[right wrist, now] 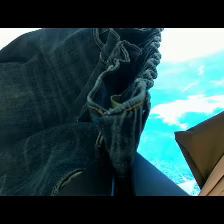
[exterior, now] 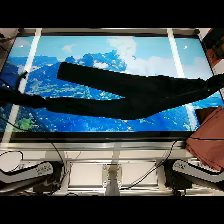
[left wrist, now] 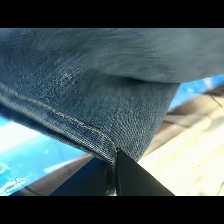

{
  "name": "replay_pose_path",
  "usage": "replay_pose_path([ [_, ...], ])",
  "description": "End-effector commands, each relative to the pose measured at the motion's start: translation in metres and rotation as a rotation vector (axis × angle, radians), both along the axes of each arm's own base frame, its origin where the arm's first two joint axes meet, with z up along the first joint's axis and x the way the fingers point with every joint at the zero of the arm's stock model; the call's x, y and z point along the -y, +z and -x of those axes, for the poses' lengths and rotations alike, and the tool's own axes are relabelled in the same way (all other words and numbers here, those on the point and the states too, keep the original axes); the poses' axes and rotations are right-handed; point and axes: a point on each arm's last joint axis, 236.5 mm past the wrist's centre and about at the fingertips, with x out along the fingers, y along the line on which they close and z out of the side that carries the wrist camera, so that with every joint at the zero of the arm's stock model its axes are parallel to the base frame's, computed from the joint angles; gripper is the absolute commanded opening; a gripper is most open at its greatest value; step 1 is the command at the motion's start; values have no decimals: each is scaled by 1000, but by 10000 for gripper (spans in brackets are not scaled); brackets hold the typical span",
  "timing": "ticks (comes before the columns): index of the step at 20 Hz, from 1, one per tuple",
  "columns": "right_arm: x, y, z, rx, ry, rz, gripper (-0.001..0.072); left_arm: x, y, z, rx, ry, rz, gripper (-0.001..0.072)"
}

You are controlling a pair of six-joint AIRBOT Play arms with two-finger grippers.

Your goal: Fold the clothes and pants, and hang the long-sleeved shirts on hangers.

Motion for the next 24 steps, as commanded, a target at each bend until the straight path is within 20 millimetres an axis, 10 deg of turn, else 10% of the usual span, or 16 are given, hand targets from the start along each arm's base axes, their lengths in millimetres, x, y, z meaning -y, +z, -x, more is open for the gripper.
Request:
replay_pose_path([
  [1, -2, -1, 3, -13, 4, -8, 32, 9, 92, -1, 200, -123, 10, 26],
  [6, -3, -3, 6, -29, 6, -10, 31, 28, 206, -12, 627, -143, 285, 26],
  [13, -3, -4, 8, -39, 7, -12, 31, -68, 254, -54, 795, 319, 327, 26],
  [16, 2, -5, 11, -51, -1, 11, 31, -117, 248, -79, 767, 579, 289, 26],
  [19, 5, -6, 13, -60, -7, 21, 31, -123, 224, -81, 693, 604, 207, 25],
  [24, 0, -9, 19, -90, 2, 1, 31, -156, 119, -53, 354, 597, -213, 24],
])
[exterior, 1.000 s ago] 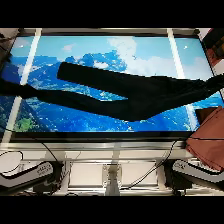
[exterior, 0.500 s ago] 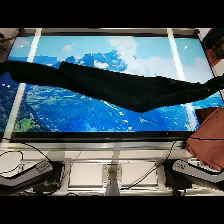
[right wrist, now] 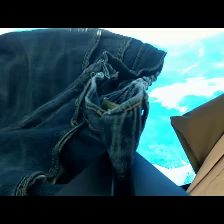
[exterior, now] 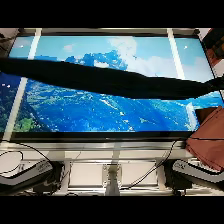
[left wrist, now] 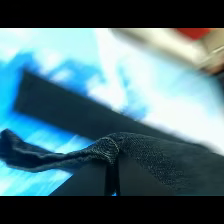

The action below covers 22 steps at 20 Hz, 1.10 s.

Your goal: Fold the clothes and pants, and hang the long-sleeved shirts on hangers.

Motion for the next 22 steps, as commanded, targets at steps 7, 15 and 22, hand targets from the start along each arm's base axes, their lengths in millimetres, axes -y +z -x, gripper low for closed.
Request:
replay_pose_path([
  [7, -17, -8, 28, -117, 31, -58, 31, -11, -110, 79, -570, -157, -381, 25],
  [15, -9, 14, 75, -212, 32, 66, 30, 9, -119, 103, -678, -264, -367, 24],
  [22, -21, -27, 110, -394, 36, -13, 30, -16, -177, 106, -928, -272, -456, 25],
])
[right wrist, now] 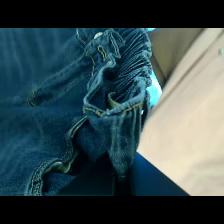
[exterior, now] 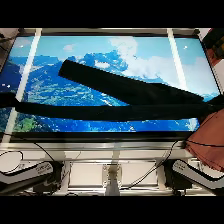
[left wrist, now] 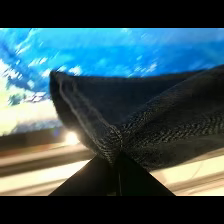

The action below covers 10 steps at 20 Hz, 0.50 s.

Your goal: Fold the clothes and pants, and hang the long-sleeved shirts on hangers.

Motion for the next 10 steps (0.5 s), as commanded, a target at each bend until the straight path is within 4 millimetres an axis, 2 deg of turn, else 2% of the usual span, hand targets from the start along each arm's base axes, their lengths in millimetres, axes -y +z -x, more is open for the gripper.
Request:
replay_pose_path([
  [1, -13, -27, 28, -137, 1, -66, 30, -18, -34, 11, -166, 31, -76, 25],
  [4, -28, -55, 54, -257, 42, -141, 30, -29, -58, 32, -284, 22, -114, 25],
  [8, -44, -81, 78, -363, 54, -212, 31, -20, -84, 55, -382, 16, -63, 27],
  [9, -45, -83, 80, -370, 54, -218, 46, -18, -86, 59, -401, 12, -52, 63],
  [10, -43, -84, 78, -360, 54, -211, 217, -17, -87, 59, -406, 12, -49, 260],
])
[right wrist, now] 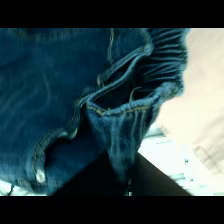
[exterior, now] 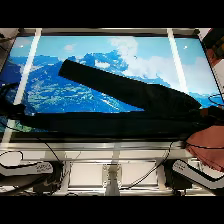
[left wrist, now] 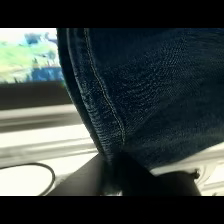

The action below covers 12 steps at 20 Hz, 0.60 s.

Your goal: Fold the clothes and pants, and hang the long-sleeved shirts on hangers.

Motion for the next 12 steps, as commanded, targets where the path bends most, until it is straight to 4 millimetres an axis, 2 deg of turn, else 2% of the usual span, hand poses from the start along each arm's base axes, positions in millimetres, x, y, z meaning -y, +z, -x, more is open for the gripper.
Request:
replay_pose_path([
  [1, -4, -11, 7, -26, 6, -20, 485, 3, -10, 13, -64, 1, 15, 553],
  [2, -2, -12, 3, -12, 6, -9, 635, 3, -10, 13, -63, 1, 15, 694],
  [7, 15, -15, -19, 86, 5, 65, 630, -4, -15, 1, -11, 3, -16, 692],
  [8, 21, -16, -28, 120, 2, 93, 629, -8, -17, -5, 18, 4, -33, 689],
  [10, 37, -17, -48, 206, -38, 161, 620, -16, -22, -25, 103, 11, -69, 589],
  [12, 50, -15, -65, 278, -80, 214, 620, -16, -25, -45, 189, 37, -60, 582],
])
